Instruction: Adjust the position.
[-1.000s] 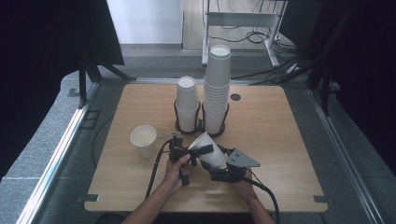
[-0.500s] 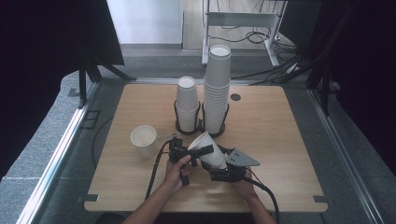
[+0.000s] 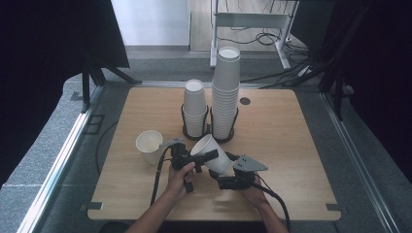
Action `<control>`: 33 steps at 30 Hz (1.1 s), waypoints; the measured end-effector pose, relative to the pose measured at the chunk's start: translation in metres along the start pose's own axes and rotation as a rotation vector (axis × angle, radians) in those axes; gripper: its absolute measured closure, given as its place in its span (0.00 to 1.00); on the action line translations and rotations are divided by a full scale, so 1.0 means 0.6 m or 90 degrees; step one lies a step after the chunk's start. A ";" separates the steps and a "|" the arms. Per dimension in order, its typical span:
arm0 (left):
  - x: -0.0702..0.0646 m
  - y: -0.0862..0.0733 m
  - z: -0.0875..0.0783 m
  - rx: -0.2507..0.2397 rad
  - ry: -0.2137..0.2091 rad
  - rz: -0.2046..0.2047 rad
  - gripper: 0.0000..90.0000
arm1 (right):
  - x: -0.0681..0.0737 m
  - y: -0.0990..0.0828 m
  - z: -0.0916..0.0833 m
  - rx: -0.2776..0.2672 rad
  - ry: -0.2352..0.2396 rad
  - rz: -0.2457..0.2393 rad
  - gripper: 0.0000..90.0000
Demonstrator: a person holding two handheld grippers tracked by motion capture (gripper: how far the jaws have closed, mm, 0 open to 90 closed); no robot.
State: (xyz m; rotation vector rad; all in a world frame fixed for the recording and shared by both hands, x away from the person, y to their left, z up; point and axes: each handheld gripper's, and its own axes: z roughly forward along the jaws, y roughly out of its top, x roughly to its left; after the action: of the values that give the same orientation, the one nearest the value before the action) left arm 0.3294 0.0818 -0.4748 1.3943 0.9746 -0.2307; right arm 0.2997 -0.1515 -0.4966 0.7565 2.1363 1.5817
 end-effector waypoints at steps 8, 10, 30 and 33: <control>-0.008 0.004 -0.009 -0.006 0.016 0.030 0.14 | 0.002 -0.003 0.000 0.025 0.000 -0.006 0.14; -0.009 0.005 -0.011 -0.009 0.019 0.036 0.14 | 0.002 -0.004 0.001 0.033 0.003 -0.006 0.14; -0.014 0.016 -0.034 -0.023 0.069 0.084 0.14 | -0.002 -0.011 0.000 0.064 -0.002 0.000 0.15; -0.018 0.020 -0.039 -0.029 0.083 0.102 0.14 | -0.002 -0.011 0.000 0.064 -0.002 0.000 0.15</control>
State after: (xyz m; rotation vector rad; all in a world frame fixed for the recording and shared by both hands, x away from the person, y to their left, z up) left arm 0.3205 0.1010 -0.4558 1.4518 0.9628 0.0026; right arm 0.2995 -0.1537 -0.5031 0.7904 2.2285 1.4815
